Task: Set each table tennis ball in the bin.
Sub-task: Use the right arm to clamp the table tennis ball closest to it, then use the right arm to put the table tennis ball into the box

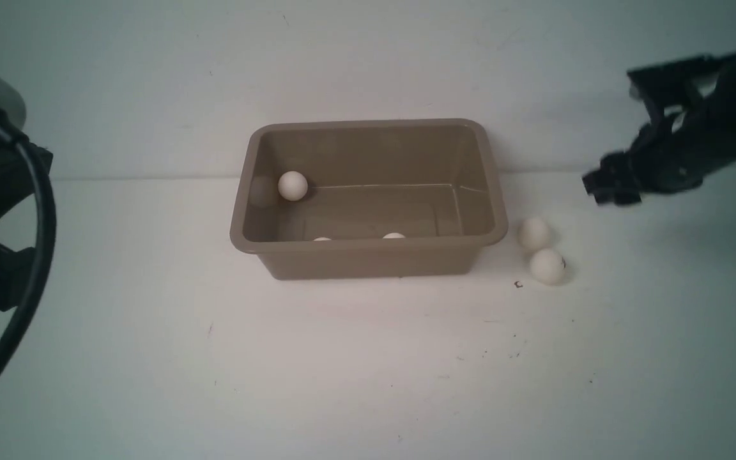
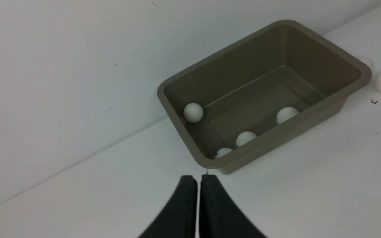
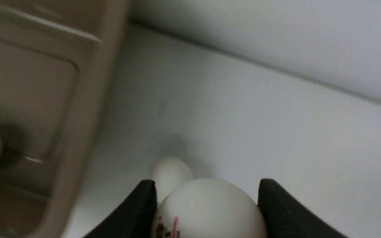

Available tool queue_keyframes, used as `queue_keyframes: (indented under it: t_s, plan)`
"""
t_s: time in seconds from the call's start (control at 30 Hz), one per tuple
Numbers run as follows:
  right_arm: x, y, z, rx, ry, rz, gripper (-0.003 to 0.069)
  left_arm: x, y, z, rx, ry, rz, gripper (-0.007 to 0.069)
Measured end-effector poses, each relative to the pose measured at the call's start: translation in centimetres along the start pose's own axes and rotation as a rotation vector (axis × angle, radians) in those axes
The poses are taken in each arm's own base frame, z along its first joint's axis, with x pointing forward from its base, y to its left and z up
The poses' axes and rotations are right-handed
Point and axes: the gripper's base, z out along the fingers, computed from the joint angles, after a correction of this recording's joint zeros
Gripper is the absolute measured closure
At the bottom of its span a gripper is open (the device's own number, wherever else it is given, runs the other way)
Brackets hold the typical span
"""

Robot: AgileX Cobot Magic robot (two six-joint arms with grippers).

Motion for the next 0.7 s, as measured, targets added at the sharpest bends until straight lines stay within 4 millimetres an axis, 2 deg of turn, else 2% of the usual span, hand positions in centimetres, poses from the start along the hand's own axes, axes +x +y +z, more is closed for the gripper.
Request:
queue_keyframes:
  t_s: [0.1,0.23,0.3,0.43,0.6,0.7]
  plan:
    - [-1.8,2.1,-0.3,-0.051,-0.030,-0.029,0.0303,0.0,0.0,0.0,0.000,0.004,0.000,0.0629]
    - [-2.7,4.6,0.5,-0.103,-0.019,-0.066,0.0303,0.1,0.0,0.0,0.002,0.012,0.000,0.0629]
    - [-2.9,5.7,1.2,-0.125,-0.007,-0.084,0.0303,0.2,0.0,0.0,0.003,0.026,0.000,0.0629]
    - [-3.2,8.7,3.8,-0.177,0.032,-0.129,0.0303,0.5,-0.1,0.0,0.007,0.056,0.000,0.0629]
    - [-2.6,9.5,5.9,-0.196,0.073,-0.128,0.0299,0.7,-0.1,0.0,0.009,0.071,0.000,0.0629]
    - [-2.3,9.5,6.3,-0.198,0.093,-0.124,0.0263,0.7,-0.1,-0.1,0.010,0.075,0.000,0.0629]
